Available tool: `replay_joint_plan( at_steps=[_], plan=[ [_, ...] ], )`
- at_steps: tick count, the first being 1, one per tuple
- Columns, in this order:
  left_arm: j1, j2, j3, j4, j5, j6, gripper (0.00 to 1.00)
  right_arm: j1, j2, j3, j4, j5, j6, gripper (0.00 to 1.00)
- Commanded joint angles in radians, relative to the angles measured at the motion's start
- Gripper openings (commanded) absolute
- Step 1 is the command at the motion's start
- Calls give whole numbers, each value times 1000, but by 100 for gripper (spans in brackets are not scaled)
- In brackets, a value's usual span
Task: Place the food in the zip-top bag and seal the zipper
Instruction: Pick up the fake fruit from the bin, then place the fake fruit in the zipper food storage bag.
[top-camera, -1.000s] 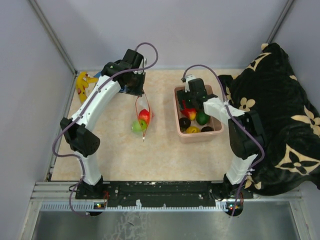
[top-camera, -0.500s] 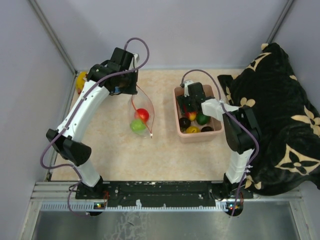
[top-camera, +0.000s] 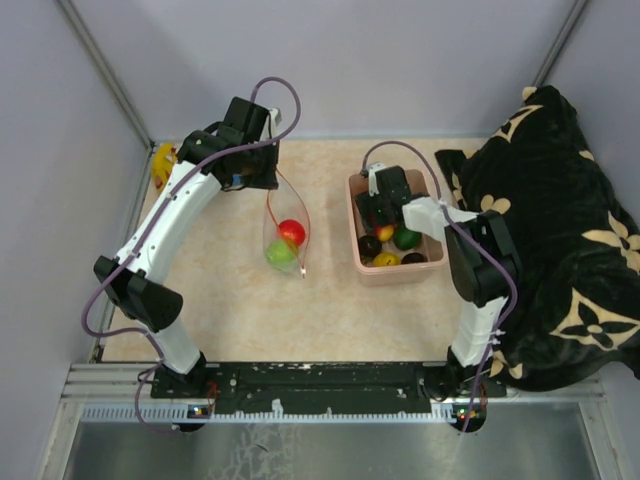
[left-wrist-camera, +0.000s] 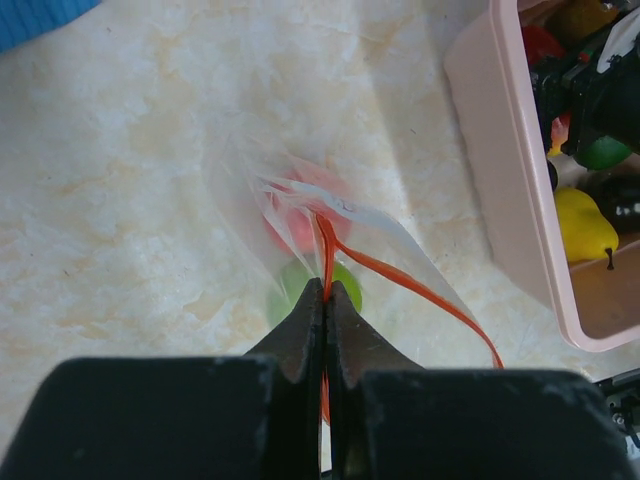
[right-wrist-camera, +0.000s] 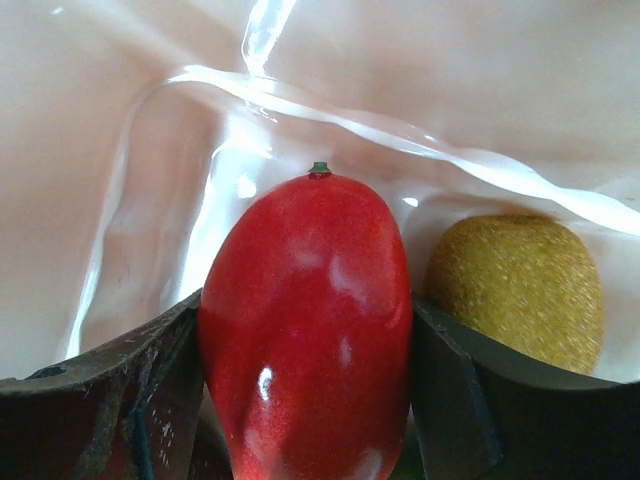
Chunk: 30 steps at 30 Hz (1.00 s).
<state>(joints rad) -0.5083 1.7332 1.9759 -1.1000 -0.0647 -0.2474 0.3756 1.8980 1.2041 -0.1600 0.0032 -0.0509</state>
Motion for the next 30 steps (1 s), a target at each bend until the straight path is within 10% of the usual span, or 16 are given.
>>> replay_joint_plan(
  at_steps=[1, 30],
  plan=[
    [0, -26, 5, 51, 22, -16, 0, -7, -135, 7, 0, 14, -9, 40],
    [1, 58, 60, 107, 102, -71, 0, 224, -666, -53, 228, 55, 327, 36]
  ],
)
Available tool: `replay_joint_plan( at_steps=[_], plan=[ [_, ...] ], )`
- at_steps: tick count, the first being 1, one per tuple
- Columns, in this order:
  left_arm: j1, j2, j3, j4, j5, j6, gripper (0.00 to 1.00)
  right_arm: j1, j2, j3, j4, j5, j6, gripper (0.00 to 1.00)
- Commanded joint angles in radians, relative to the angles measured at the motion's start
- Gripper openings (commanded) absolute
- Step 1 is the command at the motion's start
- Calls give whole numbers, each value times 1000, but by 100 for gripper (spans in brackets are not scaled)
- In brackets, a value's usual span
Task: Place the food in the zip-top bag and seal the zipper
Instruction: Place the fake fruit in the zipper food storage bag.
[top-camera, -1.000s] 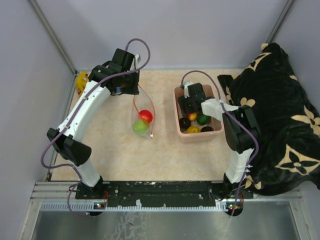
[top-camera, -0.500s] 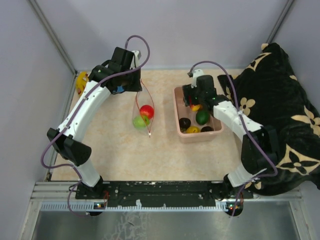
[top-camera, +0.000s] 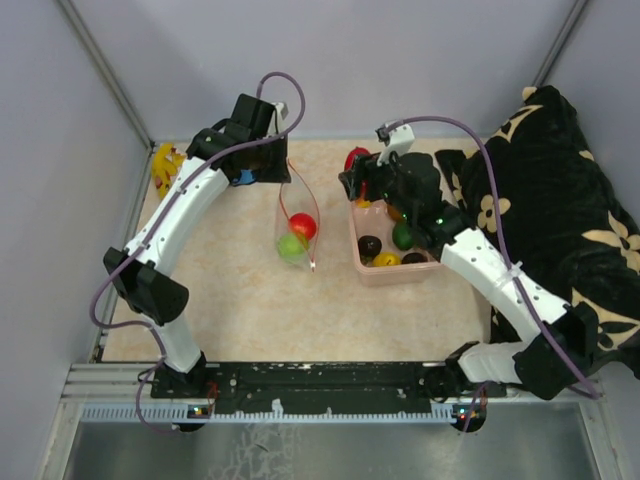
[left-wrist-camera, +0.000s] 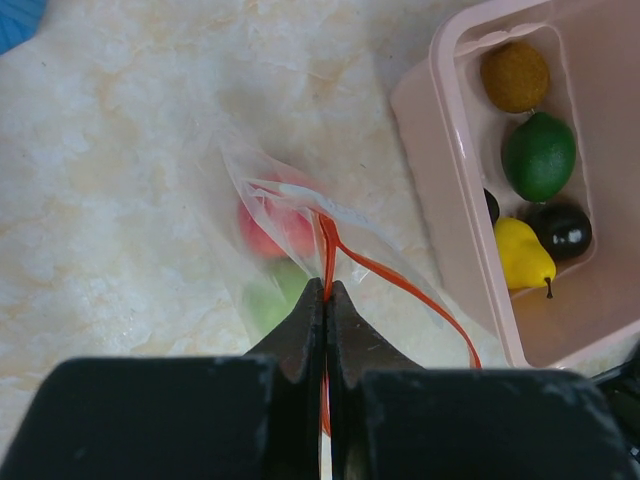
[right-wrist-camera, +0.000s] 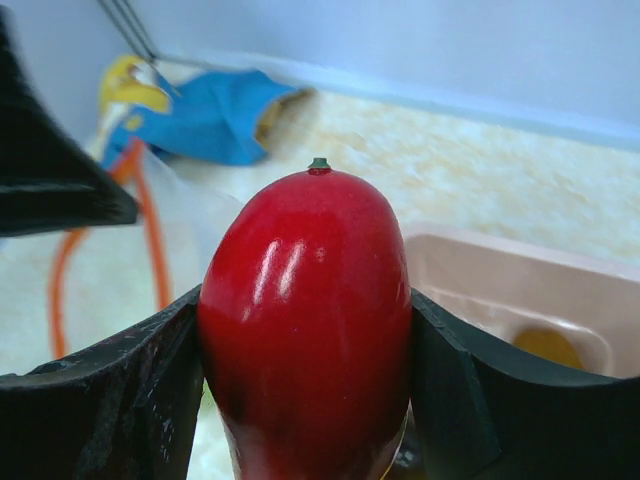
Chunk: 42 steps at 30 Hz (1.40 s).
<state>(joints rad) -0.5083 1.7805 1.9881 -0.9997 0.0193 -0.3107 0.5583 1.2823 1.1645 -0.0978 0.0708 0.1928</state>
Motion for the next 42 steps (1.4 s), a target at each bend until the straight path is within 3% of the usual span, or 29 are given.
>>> replay_joint_plan(
  at_steps=[1, 13, 24, 30, 42],
  plan=[
    [2, 14, 46, 4, 22, -9, 0, 57, -54, -20, 194, -14, 92, 35],
    [2, 14, 32, 9, 67, -23, 0, 252, -36, -157, 616, -7, 93, 35],
    [1, 2, 16, 15, 125, -47, 0, 324, 58, -296, 959, 95, 5, 35],
    [1, -4, 2, 40, 166, -71, 0, 332, 96, -363, 1032, 148, -18, 35],
    [1, -4, -15, 46, 197, -79, 0, 332, 131, -400, 967, 182, -34, 39]
  ],
)
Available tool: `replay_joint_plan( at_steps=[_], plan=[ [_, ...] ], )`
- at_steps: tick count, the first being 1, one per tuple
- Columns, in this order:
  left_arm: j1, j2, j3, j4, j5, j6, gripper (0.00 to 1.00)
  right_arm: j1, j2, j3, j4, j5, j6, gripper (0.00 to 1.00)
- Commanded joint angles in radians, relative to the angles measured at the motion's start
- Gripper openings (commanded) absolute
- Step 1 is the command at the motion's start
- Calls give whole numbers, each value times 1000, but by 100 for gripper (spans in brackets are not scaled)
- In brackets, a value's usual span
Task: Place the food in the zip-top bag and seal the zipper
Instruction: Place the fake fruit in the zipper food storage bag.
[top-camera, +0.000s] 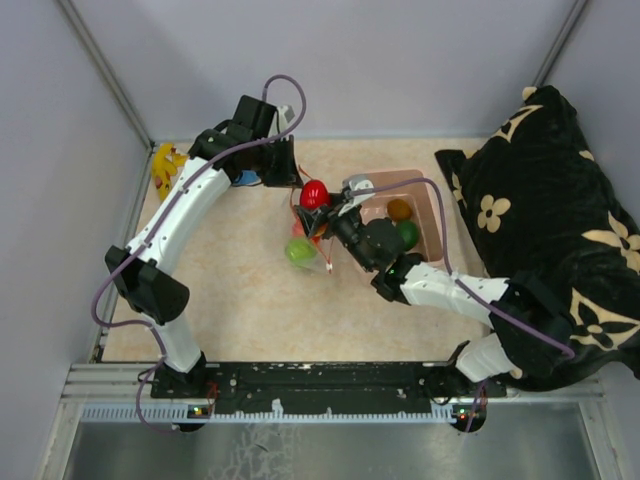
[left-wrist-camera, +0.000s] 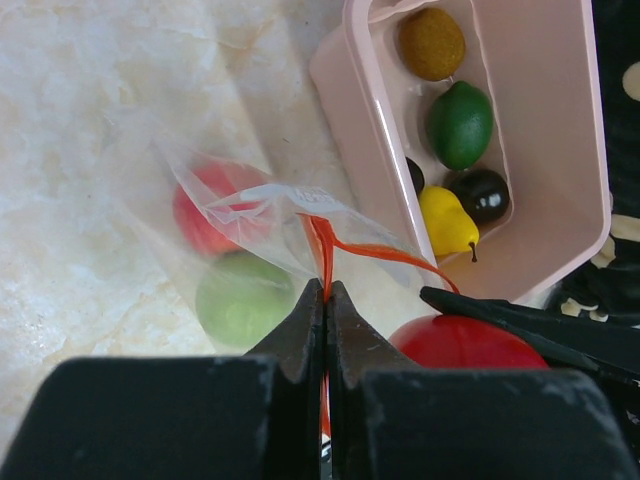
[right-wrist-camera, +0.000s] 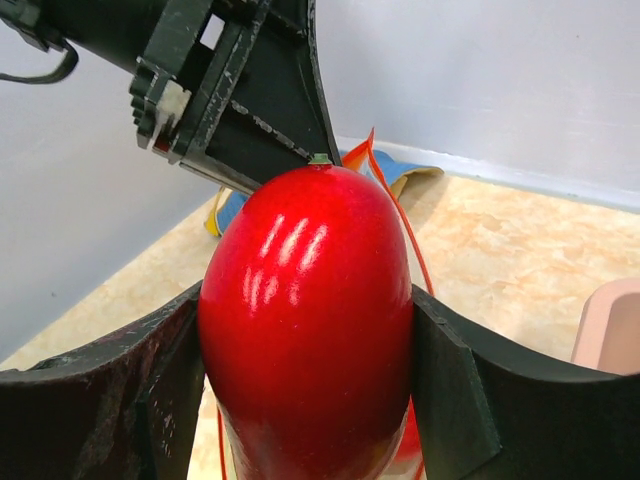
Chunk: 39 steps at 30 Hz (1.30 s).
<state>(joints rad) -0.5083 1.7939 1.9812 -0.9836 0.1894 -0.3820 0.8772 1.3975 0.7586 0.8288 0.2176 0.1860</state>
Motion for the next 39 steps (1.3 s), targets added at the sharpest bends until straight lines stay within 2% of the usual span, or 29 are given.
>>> replay_joint_plan(
  at_steps=[1, 7, 9, 11, 13, 23, 29, 39],
  plan=[
    [2, -19, -9, 31, 28, -6, 0, 13, 18, 7, 31, 32, -25, 41],
    [1, -32, -27, 40, 28, -2, 0, 13, 35, 16, -6, 42, -21, 50],
    [1, -36, -35, 41, 27, 0, 0, 13, 38, 16, -8, 43, -19, 60],
    [3, -38, -42, 42, 24, -1, 0, 13, 38, 17, -16, 47, -19, 63],
    [4, -42, -47, 43, 25, -1, 0, 13, 38, 18, -25, 57, -20, 70],
    [15, -62, -73, 46, 19, 4, 0, 11, 9, 24, -100, 106, -53, 87],
    [19, -70, -93, 55, 19, 2, 0, 12, -50, 93, -244, 70, -74, 88],
    [25, -92, -131, 82, 1, -8, 0, 12, -200, 225, -739, 45, -44, 83]
  ],
)
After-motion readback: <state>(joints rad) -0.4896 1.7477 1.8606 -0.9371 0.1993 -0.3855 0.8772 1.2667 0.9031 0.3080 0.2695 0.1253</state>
